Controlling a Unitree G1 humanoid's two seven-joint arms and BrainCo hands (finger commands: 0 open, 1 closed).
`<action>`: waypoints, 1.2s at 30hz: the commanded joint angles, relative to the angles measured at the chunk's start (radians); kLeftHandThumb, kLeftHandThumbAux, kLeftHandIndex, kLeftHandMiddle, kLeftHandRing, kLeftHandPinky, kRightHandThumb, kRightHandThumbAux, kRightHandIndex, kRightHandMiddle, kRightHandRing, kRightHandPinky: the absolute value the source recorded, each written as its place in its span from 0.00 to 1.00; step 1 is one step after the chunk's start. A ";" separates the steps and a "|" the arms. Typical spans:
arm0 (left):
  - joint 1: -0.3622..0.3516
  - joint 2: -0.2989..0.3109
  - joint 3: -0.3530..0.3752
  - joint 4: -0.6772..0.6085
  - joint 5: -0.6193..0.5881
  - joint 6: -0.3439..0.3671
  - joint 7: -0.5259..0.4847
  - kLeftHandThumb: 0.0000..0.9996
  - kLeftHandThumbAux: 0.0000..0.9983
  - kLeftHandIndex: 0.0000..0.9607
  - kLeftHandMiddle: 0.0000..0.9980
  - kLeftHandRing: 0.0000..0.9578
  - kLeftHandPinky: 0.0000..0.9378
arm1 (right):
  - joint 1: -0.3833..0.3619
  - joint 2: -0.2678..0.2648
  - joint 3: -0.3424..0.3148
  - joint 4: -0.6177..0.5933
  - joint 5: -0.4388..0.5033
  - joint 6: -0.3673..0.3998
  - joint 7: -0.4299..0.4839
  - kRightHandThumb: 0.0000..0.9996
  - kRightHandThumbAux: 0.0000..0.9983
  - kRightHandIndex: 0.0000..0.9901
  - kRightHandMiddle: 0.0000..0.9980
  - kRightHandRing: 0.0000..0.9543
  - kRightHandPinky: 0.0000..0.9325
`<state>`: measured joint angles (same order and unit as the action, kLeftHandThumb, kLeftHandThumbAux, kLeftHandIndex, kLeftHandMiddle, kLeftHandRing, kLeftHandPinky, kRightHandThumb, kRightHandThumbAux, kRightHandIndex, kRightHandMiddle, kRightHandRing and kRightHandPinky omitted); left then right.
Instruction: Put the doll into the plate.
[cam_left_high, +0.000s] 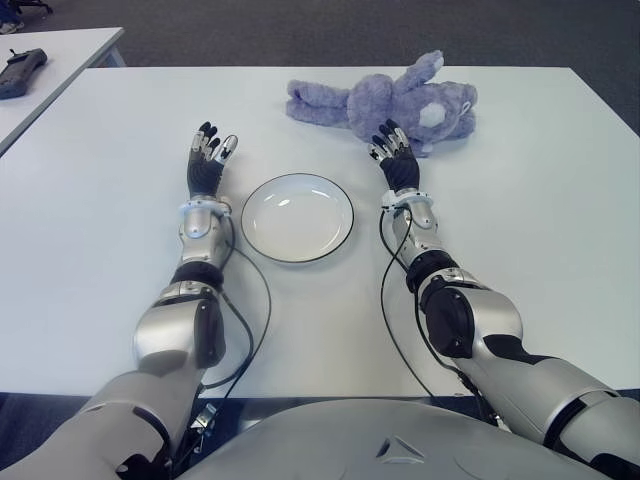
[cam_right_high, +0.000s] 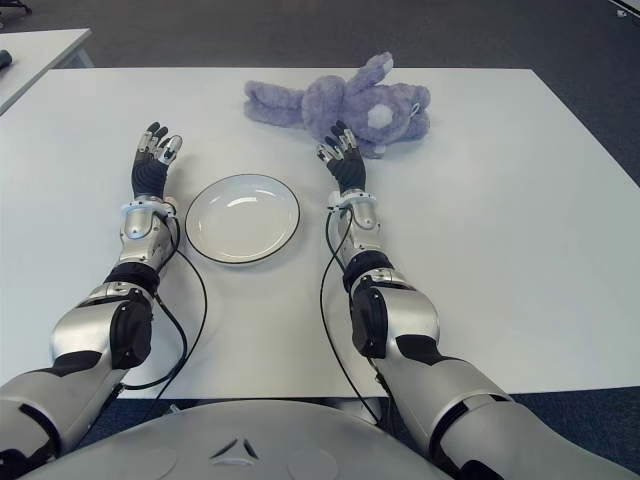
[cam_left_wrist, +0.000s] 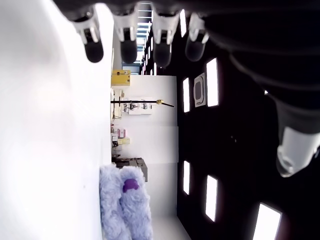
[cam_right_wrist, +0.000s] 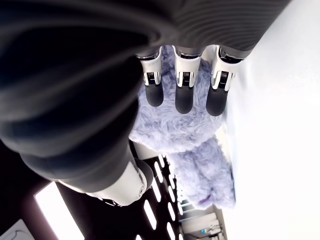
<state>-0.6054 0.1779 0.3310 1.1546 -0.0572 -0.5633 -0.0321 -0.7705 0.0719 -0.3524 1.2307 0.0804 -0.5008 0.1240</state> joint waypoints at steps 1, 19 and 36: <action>0.269 -0.161 0.008 0.151 -0.021 0.008 0.027 0.04 0.53 0.06 0.10 0.08 0.07 | 0.218 0.058 -0.014 0.123 0.009 0.090 -0.018 0.48 0.89 0.06 0.07 0.08 0.13; 0.265 -0.162 0.008 0.153 -0.020 0.009 0.030 0.04 0.51 0.06 0.10 0.08 0.06 | 0.217 0.055 -0.014 0.124 0.009 0.094 -0.016 0.45 0.89 0.06 0.07 0.08 0.11; 0.257 -0.163 0.009 0.154 -0.021 0.025 0.033 0.04 0.53 0.06 0.10 0.08 0.08 | 0.184 0.072 0.031 0.111 -0.028 0.021 -0.054 0.38 0.90 0.04 0.09 0.11 0.17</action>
<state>-0.6055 0.1777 0.3313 1.1547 -0.0572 -0.5628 -0.0321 -0.7678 0.0722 -0.3325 1.2312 0.0685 -0.5188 0.1051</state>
